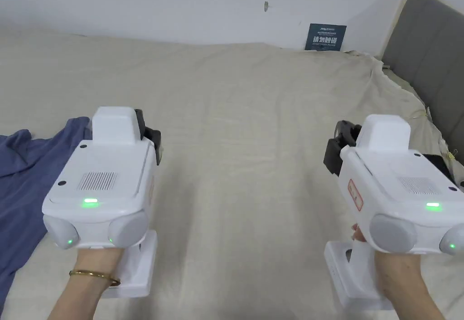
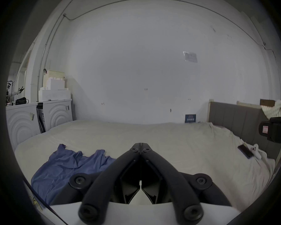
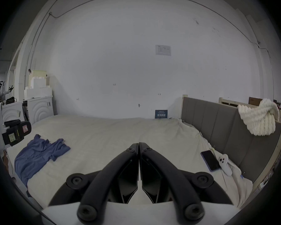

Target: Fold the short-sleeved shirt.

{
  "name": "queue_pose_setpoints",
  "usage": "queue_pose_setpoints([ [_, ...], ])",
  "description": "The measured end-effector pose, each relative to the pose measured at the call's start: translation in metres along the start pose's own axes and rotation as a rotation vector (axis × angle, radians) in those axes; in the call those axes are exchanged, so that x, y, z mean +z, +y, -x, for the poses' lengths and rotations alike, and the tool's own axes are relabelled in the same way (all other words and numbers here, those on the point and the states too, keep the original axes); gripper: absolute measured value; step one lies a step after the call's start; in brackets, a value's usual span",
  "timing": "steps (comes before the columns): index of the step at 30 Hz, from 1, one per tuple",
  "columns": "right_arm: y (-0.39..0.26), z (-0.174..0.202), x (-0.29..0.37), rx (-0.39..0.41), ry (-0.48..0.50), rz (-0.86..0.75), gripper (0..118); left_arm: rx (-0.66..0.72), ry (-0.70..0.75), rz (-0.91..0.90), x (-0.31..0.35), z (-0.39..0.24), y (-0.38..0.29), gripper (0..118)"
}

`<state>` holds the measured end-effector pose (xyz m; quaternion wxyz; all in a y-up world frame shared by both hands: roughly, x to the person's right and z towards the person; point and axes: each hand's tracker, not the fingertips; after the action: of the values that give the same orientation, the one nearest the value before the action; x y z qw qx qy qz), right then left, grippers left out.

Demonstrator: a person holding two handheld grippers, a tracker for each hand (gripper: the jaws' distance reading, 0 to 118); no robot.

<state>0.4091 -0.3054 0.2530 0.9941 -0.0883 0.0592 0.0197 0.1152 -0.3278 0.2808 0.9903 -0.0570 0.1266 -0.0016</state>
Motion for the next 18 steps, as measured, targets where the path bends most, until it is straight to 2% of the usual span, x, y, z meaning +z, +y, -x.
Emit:
queue_pose_setpoints([
  [5, -0.014, -0.013, -0.013, -0.010, 0.002, 0.030, 0, -0.007, -0.016, 0.030, 0.001, -0.003, -0.012, 0],
  [8, -0.013, -0.014, -0.014, 0.005, 0.002, 0.025, 0, -0.042, -0.014, 0.044, 0.000, -0.006, -0.016, 0],
  [18, -0.010, -0.013, -0.008, 0.016, 0.006, 0.002, 0, -0.036, -0.034, 0.033, 0.005, -0.008, -0.011, 0],
])
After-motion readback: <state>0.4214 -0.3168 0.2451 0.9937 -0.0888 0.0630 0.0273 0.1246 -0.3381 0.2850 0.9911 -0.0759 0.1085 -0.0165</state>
